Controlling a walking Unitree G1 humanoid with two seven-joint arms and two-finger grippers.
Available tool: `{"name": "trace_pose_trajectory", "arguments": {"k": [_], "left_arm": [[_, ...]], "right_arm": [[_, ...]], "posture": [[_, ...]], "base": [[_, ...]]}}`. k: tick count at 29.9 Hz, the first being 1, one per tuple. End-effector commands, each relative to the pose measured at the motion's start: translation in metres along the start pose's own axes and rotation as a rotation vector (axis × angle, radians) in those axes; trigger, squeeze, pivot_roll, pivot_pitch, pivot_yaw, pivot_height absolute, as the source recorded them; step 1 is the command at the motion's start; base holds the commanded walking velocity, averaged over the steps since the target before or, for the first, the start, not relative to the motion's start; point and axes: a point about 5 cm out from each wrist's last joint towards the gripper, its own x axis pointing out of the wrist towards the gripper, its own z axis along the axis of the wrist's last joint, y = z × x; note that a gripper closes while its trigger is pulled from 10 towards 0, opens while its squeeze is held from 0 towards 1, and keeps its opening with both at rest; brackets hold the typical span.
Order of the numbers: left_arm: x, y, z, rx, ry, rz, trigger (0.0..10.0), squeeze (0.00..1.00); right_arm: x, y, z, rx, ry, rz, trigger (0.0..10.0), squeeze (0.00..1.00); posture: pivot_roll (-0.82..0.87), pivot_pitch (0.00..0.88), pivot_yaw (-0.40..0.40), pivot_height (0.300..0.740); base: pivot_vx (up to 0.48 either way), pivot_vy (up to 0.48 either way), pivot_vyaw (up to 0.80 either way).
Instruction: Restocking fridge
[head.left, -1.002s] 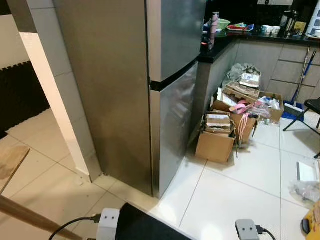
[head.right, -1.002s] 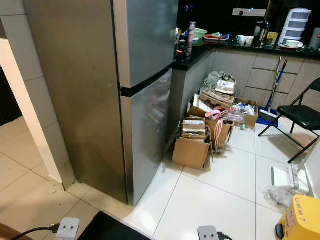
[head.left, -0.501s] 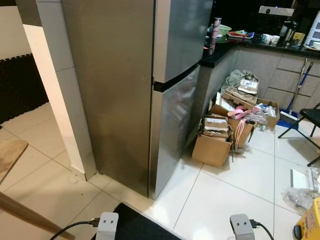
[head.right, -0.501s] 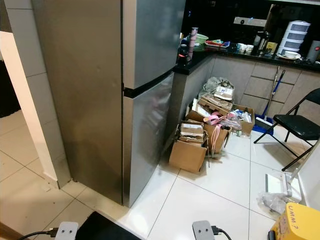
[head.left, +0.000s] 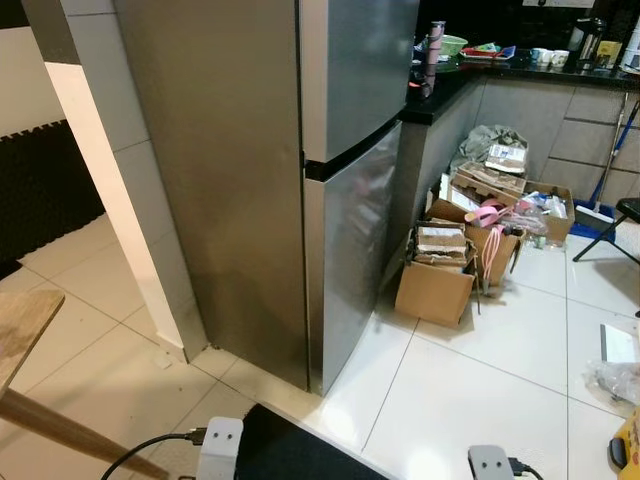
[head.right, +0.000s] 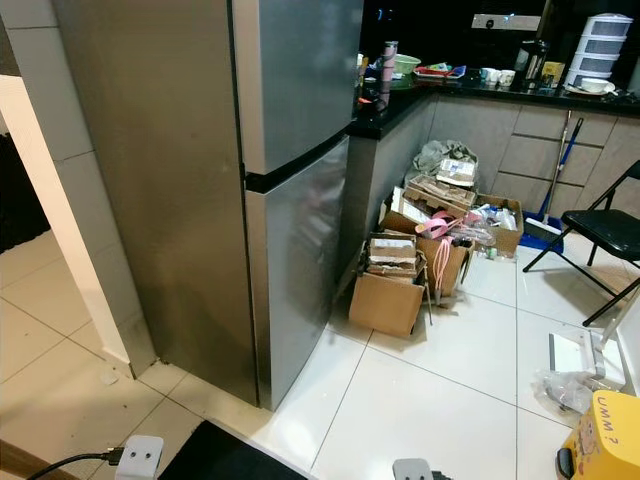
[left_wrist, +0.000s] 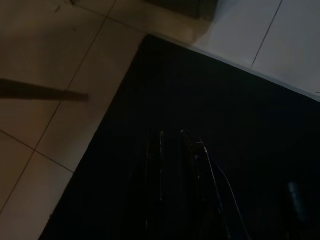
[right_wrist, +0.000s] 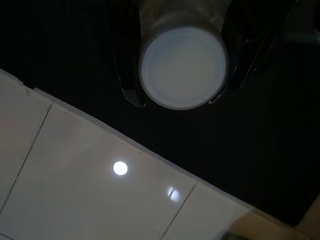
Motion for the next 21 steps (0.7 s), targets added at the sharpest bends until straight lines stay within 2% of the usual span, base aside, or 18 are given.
{"name": "trace_pose_trajectory", "arguments": {"k": [1,21], "left_arm": [[-0.001,0.0002,-0.0048,0.014,0.022,-0.008,10.0,0.0],[-0.0006,0.0003,-0.0038,-0.033,0.02,0.004,10.0,0.0]], "right_arm": [[0.0007,-0.0031,0.0048,0.011,-0.022,-0.014,10.0,0.0],[0.0022,-0.0035,0.0099,-0.004,-0.031,-0.008,10.0,0.0]], "posture": [[-0.04,0.08,0.011,0.74],[-0.04,0.071,-0.009,0.74]], "base": [[0.0,0.0,0.0],[0.0,0.0,0.0]]}}
